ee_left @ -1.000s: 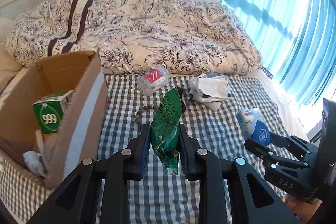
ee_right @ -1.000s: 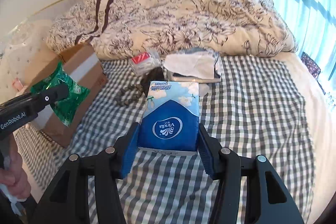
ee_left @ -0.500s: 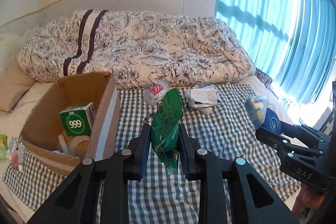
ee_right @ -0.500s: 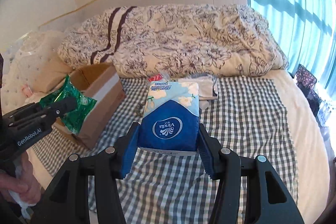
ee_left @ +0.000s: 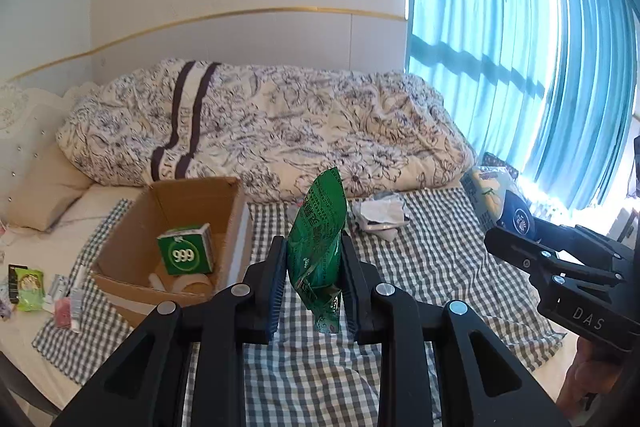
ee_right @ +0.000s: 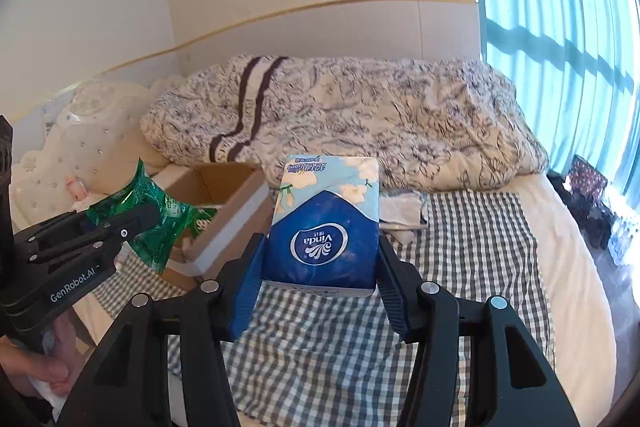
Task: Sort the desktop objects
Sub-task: 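Carry the green packet and tissue pack with both tools over the cardboard box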
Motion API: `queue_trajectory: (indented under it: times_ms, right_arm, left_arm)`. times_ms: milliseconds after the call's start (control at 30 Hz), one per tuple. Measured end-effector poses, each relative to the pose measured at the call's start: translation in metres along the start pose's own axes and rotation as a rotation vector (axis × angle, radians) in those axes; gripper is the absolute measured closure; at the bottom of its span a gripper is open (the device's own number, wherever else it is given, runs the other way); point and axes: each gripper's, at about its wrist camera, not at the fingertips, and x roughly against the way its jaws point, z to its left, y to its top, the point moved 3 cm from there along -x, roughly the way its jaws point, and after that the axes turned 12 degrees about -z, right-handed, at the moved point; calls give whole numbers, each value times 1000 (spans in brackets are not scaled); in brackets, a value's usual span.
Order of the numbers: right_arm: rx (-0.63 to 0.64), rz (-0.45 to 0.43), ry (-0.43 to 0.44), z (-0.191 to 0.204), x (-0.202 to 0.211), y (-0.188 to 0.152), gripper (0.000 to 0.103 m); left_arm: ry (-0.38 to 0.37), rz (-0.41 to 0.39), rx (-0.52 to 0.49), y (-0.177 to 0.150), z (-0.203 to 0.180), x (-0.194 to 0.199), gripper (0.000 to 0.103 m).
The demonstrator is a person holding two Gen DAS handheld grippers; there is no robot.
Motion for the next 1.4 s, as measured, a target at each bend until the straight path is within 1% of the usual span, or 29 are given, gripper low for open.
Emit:
queue_trajectory:
  times_ms: [300,500,633,867,1067,1400]
  right_arm:
    - [16,-69,36,39,23,22,50]
    - [37,-97,55,62,32,32,50]
    - [25,-125,68,72,35,37,50]
    - [27,-140,92,91,32,41,50]
    - [38,-136,122,110,21,45,50]
    - [66,-127,160,137,-3,52,50]
  left_arm:
    - [40,-69,-22,19,20,40,77]
    - [72,-106,-9,30,42,62,77]
    - [97,-127,3,34,56,71,77]
    - [135,-139,14,39,80,79,77]
    - [166,-148,26,42,103,84,77]
    - [213,-151,43,48,136,79,77]
